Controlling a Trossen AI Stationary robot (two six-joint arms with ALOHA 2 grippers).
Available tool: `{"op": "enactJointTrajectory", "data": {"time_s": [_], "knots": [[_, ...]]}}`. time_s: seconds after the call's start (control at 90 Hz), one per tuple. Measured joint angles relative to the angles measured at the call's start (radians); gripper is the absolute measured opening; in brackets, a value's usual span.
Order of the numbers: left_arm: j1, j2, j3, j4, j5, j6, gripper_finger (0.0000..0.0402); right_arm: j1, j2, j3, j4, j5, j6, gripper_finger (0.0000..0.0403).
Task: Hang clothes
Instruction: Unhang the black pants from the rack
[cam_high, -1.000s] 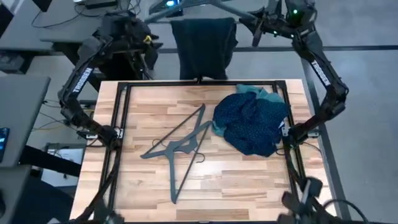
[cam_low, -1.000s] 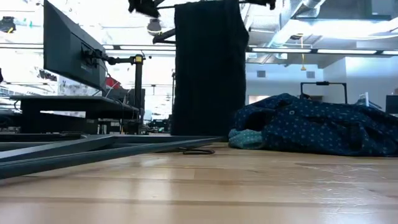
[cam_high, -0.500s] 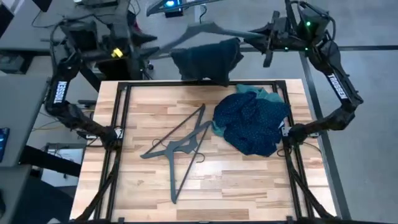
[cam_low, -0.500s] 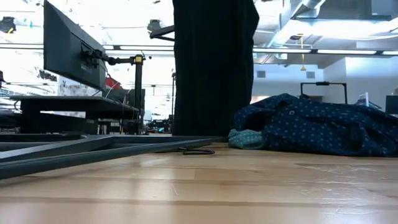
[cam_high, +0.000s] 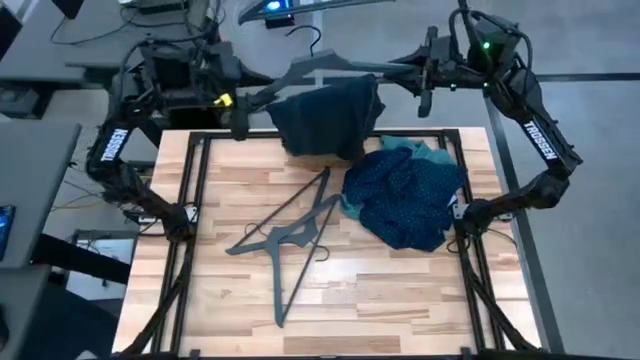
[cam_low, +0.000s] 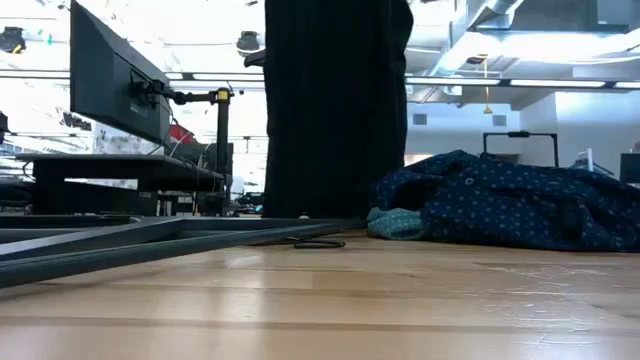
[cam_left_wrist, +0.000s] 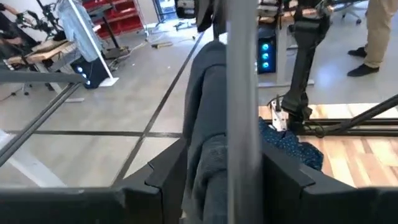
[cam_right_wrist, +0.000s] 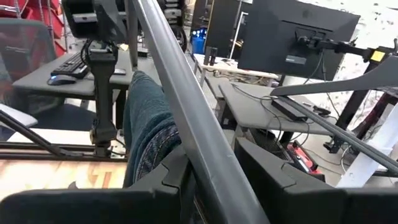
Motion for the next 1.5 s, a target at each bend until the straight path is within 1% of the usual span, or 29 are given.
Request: {"op": "enactJointTrajectory", "data": {"time_s": [0.089,0.156,0.211,0.289,0.333,0.422,0.511,0.611,0.7,0.811,0.878,0.944,1.011,1.078,1.2,1.311,1.5], "knots": [[0.0,0.019,0.0,0.0,-0.016,0.003,0.0145,0.013,0.002,0.0,-0.006,0.009,0.003,0.0093],[-0.001,0.033,0.0,-0.001,-0.044,0.013,0.0129,0.018,0.006,0.0,-0.006,0.015,0.007,0.0093],[-0.001,0.039,0.0,-0.005,-0.061,0.036,0.0097,0.017,0.006,0.0,-0.021,0.03,0.031,0.0093],[-0.001,0.053,0.001,0.006,-0.085,0.052,0.0032,0.019,0.007,0.0,-0.029,0.074,0.056,0.0093],[0.002,0.054,0.001,0.004,-0.094,0.053,0.0016,0.018,0.005,0.0,-0.036,0.105,0.062,0.0106],[0.005,0.054,0.001,-0.004,-0.109,0.064,0.0011,0.02,-0.007,0.003,-0.066,0.184,0.067,0.0168],[0.011,0.045,0.001,-0.014,-0.122,0.075,0.0007,0.019,-0.017,0.038,-0.119,0.236,0.082,0.0232],[0.016,0.037,0.0,-0.016,-0.145,0.071,0.0006,0.018,-0.024,0.078,-0.19,0.264,0.126,0.0279],[0.015,0.035,0.0,-0.016,-0.189,0.068,0.0006,0.018,-0.029,0.095,-0.253,0.264,0.176,0.0297],[0.016,0.035,0.0,-0.01,-0.223,0.063,0.0005,0.019,-0.041,0.093,-0.321,0.263,0.217,0.0303],[0.016,0.035,0.0,0.01,-0.226,0.063,0.0005,0.023,-0.046,0.055,-0.34,0.262,0.238,0.0304],[0.015,0.035,0.0,0.036,-0.224,0.063,0.0004,0.044,-0.046,-0.014,-0.344,0.26,0.233,0.0305],[0.014,0.035,0.0,0.053,-0.22,0.055,0.0004,0.065,-0.043,-0.103,-0.306,0.256,0.235,0.0305],[0.014,0.035,0.0,0.056,-0.212,0.048,0.0005,0.078,-0.033,-0.196,-0.215,0.254,0.254,0.0305],[0.008,0.035,0.0,0.059,-0.187,0.042,0.0005,0.111,-0.036,-0.322,0.049,0.253,0.292,0.0306],[0.006,0.035,0.0,0.055,-0.178,0.041,0.0005,0.126,-0.008,-0.365,0.182,0.249,0.315,0.0306],[0.007,0.035,0.0,0.052,-0.178,0.028,0.0006,0.168,0.054,-0.37,0.28,0.184,0.321,0.0306]]}}
